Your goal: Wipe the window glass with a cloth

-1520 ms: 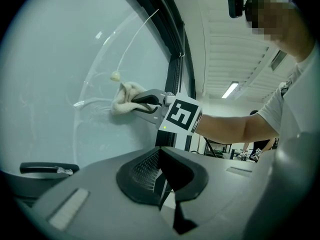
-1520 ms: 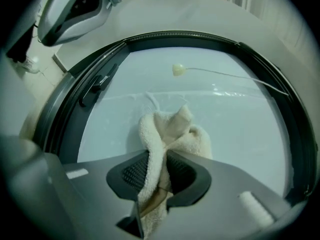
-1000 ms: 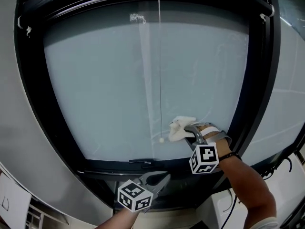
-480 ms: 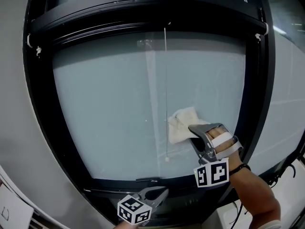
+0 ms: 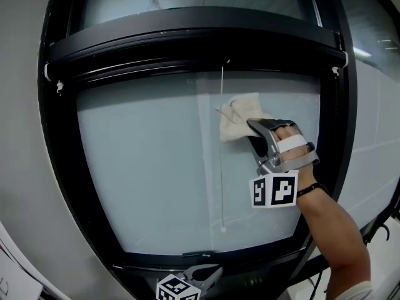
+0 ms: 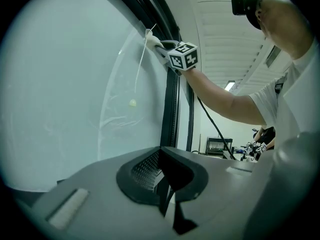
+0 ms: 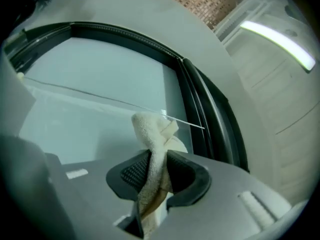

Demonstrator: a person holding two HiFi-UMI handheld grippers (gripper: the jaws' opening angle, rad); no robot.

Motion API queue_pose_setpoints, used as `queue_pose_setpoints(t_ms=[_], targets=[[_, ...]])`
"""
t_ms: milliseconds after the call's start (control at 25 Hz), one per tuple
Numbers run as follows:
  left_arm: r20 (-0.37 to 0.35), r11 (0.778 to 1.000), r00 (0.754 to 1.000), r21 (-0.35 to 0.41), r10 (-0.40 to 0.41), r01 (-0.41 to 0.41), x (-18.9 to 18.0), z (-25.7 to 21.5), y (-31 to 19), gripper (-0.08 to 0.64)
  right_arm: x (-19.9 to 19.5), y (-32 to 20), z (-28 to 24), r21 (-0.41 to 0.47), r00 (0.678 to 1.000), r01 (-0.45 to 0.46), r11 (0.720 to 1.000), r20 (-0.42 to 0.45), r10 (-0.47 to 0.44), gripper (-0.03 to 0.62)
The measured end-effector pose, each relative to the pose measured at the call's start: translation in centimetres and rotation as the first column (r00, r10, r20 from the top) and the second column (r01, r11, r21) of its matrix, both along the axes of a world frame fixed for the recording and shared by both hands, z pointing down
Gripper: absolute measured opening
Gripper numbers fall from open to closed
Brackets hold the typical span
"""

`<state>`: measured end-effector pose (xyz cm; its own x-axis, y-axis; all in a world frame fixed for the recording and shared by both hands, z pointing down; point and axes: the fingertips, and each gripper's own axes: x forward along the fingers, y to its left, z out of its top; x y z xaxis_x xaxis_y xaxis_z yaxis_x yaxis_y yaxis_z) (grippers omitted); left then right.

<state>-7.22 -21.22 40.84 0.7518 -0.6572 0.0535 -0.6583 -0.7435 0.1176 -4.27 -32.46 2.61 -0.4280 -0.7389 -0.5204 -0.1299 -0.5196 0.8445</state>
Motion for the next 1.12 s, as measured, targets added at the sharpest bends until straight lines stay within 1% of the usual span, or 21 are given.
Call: queue_pose_setpoints(t_ms=[120,200,280,440,600,800,960,1120], targets=[[0.001,1.0,1.0,0.006,-0.007,0.007,-0.5,-0.2,-0.1,0.017,-1.3,-1.2,-2.7,0.072,0.999,-0.038,0.997,-0.027,0.04,0.092],[0.0,1.0,1.0,0.008,-0.015,0.015,-0.9,-0.3,-0.2,0.017,-2.1,-1.5,-4.3,0.114,0.998,-0.044,0.992,-0.036,0.048,0.092],[0.0,1.0,1.0,0.009,-0.024,0.024,-1.4,-0.3,-0.3,0.017,-3.1,-1.8,-5.5,0.135,0.998,-0.041,0.99,-0.044,0.047,0.092],[-0.005,0.999,0.999,0.011,-0.038,0.038,-2.0,-0.3,-0.5,0.017,-4.9,-2.2,-6.9,0.149,0.997,-0.038,0.988,-0.065,0.048,0.092],[-0.008,0.999,0.999,0.007,-0.045,0.045,-2.4,-0.3,-0.7,0.017,-5.7,-2.6,-7.2,0.132,0.997,-0.025,0.991,-0.069,0.034,0.091],[-0.019,0.999,0.999,0.011,-0.041,0.042,-2.2,-0.7,-1.0,0.017,-5.9,-3.7,-6.2,0.094,0.997,-0.022,0.995,-0.076,0.029,0.091],[-0.011,0.999,0.999,0.013,-0.03,0.03,-2.0,-0.6,-1.0,0.017,-5.7,-4.3,-5.4,0.044,0.998,-0.015,0.999,-0.065,0.018,0.091],[0.002,1.0,1.0,0.009,-0.022,0.022,-1.8,-0.3,-0.8,0.017,-6.0,-4.4,-4.7,0.028,0.996,-0.033,0.999,-0.08,0.035,0.089]])
